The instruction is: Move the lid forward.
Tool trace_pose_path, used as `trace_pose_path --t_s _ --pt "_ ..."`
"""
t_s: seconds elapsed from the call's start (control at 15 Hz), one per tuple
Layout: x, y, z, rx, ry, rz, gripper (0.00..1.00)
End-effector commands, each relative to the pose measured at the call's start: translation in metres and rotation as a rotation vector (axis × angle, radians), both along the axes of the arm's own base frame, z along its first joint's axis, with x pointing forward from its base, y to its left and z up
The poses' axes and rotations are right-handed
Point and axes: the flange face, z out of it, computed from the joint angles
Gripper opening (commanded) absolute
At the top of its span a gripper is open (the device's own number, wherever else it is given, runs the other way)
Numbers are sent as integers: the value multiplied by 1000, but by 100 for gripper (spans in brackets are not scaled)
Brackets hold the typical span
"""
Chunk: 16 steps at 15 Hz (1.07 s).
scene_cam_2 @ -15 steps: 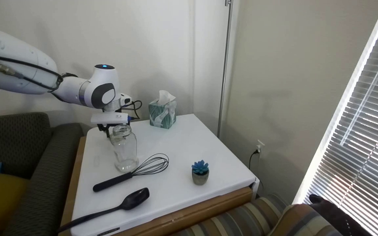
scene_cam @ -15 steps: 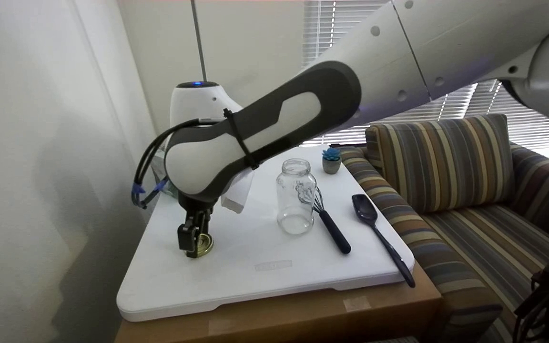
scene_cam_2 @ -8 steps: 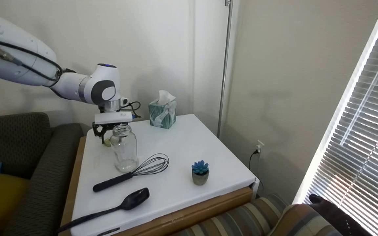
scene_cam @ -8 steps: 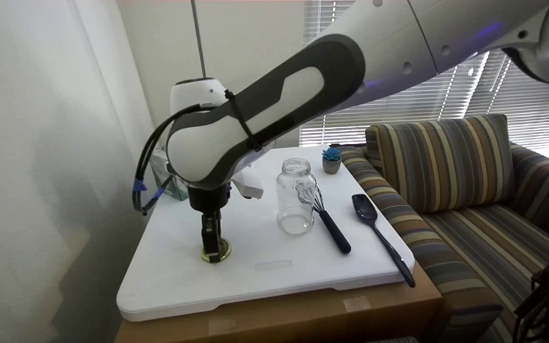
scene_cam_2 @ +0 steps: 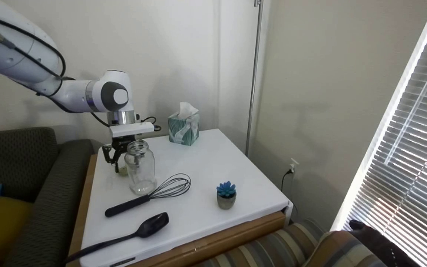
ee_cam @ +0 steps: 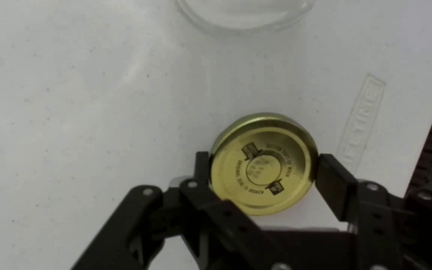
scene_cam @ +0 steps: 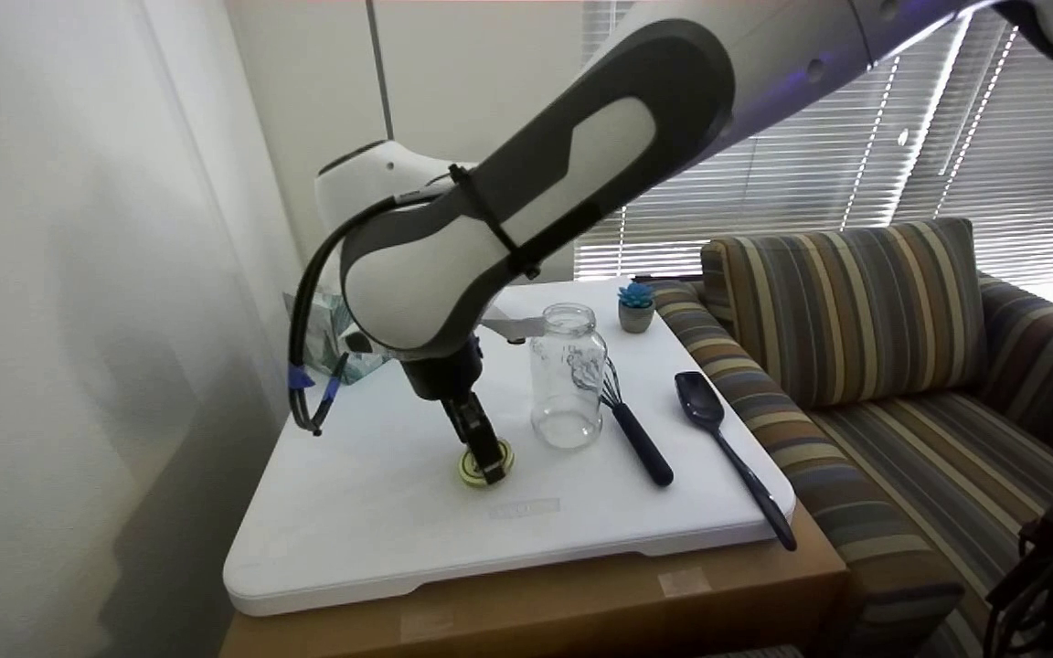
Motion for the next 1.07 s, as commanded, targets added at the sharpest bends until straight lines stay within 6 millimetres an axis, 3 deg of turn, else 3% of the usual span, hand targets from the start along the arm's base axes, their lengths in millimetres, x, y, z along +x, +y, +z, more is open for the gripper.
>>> trace_pose_path --t_s 0.0,0.33,1.0 --pt "-10 -3 6 -44 -20 55 47" --pt "-18 3 -7 -6 -95 -98 47" --pt "-47 -9 -1 -17 -153 -231 47"
